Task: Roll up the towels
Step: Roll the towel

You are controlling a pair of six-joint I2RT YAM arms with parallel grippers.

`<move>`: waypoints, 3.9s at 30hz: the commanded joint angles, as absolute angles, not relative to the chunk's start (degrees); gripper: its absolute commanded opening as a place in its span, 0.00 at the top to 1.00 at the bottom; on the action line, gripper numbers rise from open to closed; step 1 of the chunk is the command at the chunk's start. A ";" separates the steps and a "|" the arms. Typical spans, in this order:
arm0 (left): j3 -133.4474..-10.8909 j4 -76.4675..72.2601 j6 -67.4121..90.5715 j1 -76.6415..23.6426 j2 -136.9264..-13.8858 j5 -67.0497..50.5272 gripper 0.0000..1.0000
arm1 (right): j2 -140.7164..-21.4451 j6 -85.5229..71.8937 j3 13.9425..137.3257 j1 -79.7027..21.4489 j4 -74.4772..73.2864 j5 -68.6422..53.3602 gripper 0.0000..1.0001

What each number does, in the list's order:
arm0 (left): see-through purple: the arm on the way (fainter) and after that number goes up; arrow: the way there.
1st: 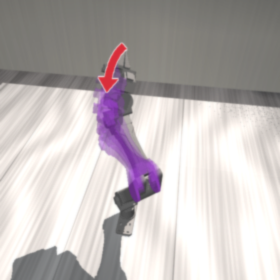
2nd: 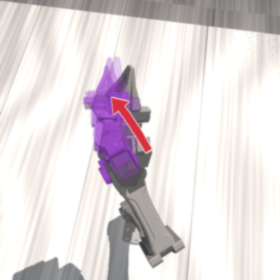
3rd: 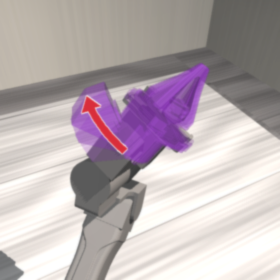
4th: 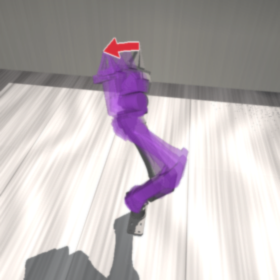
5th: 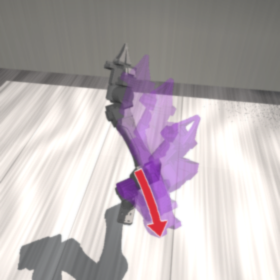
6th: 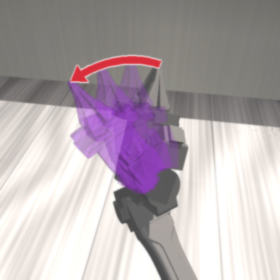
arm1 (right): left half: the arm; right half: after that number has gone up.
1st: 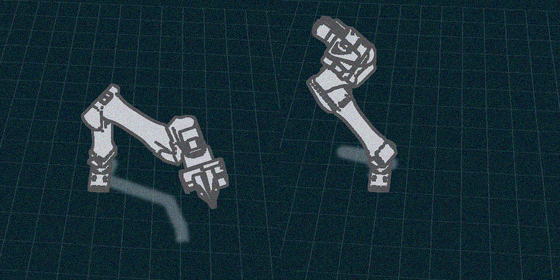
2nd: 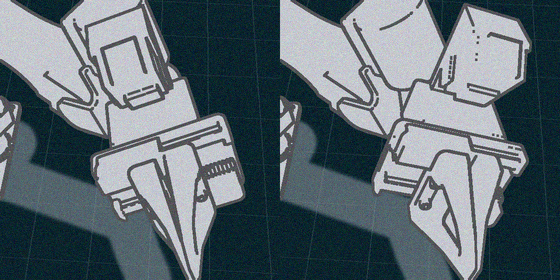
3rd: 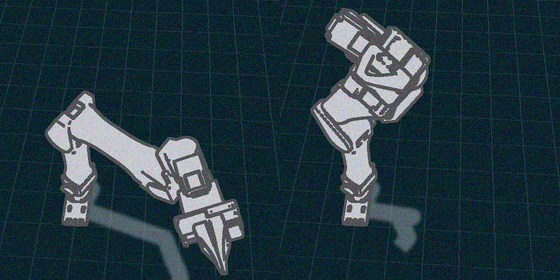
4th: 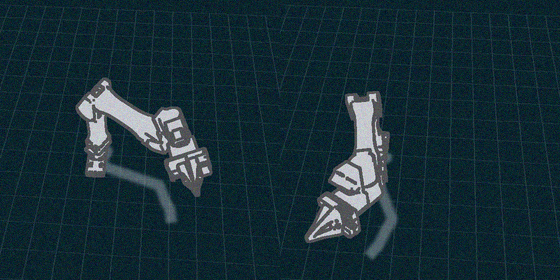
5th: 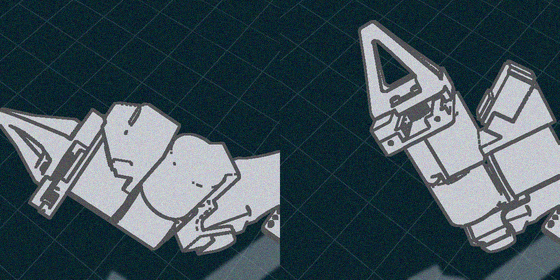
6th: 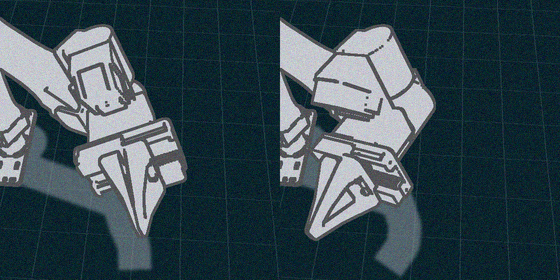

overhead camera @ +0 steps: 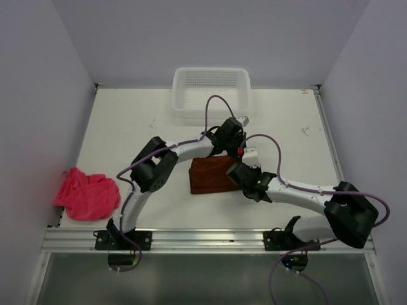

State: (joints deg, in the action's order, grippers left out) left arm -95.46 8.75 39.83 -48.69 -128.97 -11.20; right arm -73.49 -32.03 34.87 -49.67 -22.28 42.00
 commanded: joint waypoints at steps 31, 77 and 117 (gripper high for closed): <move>-78.40 -6.77 40.52 -42.36 -120.15 -13.54 1.00 | -90.27 -32.17 49.92 -61.08 -31.12 48.43 0.83; -73.56 -8.26 40.96 -42.54 -117.16 -10.90 1.00 | -78.57 -41.92 35.42 -32.78 -12.13 8.62 0.50; -75.24 2.29 37.09 -37.27 -109.60 -11.16 0.68 | -82.35 -31.20 45.61 -50.44 -26.54 40.59 1.00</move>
